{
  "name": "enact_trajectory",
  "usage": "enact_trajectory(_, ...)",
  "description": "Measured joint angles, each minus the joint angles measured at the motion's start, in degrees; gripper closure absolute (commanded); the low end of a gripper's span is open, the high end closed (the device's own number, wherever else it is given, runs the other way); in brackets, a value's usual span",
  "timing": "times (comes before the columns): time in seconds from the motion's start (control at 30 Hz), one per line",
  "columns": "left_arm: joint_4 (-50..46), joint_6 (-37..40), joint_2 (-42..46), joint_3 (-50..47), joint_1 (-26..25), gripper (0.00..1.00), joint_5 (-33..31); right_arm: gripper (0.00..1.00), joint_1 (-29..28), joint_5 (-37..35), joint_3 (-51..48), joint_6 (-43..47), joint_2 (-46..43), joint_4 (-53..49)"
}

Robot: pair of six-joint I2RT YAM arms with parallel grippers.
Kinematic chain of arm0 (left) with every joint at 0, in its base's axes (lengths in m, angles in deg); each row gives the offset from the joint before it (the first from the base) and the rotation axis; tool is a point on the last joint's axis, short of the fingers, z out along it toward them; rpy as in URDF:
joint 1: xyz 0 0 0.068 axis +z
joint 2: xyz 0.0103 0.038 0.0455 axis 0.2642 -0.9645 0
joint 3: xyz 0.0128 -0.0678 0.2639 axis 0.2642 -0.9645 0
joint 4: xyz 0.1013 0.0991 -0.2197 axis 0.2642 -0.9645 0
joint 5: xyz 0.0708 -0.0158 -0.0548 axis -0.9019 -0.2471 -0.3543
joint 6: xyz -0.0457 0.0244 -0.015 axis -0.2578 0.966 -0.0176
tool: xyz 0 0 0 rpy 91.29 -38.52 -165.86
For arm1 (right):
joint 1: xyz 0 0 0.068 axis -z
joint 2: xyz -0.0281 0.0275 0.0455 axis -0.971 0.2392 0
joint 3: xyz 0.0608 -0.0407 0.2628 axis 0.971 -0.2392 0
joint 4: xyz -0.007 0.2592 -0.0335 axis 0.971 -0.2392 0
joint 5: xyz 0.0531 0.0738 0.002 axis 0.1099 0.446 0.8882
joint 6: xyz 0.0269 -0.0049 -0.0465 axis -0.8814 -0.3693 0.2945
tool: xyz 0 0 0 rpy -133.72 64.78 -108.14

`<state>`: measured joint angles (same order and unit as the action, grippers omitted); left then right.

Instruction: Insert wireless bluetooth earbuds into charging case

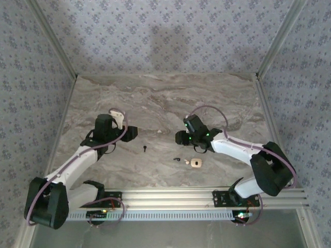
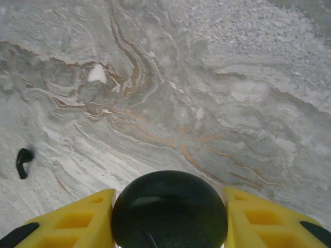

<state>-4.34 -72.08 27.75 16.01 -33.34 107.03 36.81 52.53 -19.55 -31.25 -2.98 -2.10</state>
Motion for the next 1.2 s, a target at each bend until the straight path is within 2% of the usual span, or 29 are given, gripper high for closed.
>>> enact_trajectory(0.4, 19.0, 9.0, 8.2, -13.4, -5.5, 0.44, 3.5, 0.57, 0.1, 2.1, -4.4, -3.5, -4.4, 10.7)
enact_trajectory(0.63, 24.5, 14.4, 8.8, -14.9, -9.2, 0.44, 5.5, 0.57, 0.0, 2.8, -7.7, -6.1, -7.4, 18.1)
enact_trajectory(0.93, 29.6, 17.8, 2.2, -14.4, -15.8, 0.49, 6.1, 0.57, -2.8, 3.1, -9.3, -10.3, -8.1, 27.9)
enact_trajectory(1.2, 36.0, 17.3, -3.9, -13.0, -20.4, 0.51, 4.3, 0.56, -6.5, 3.0, -10.3, -14.6, -8.1, 36.4)
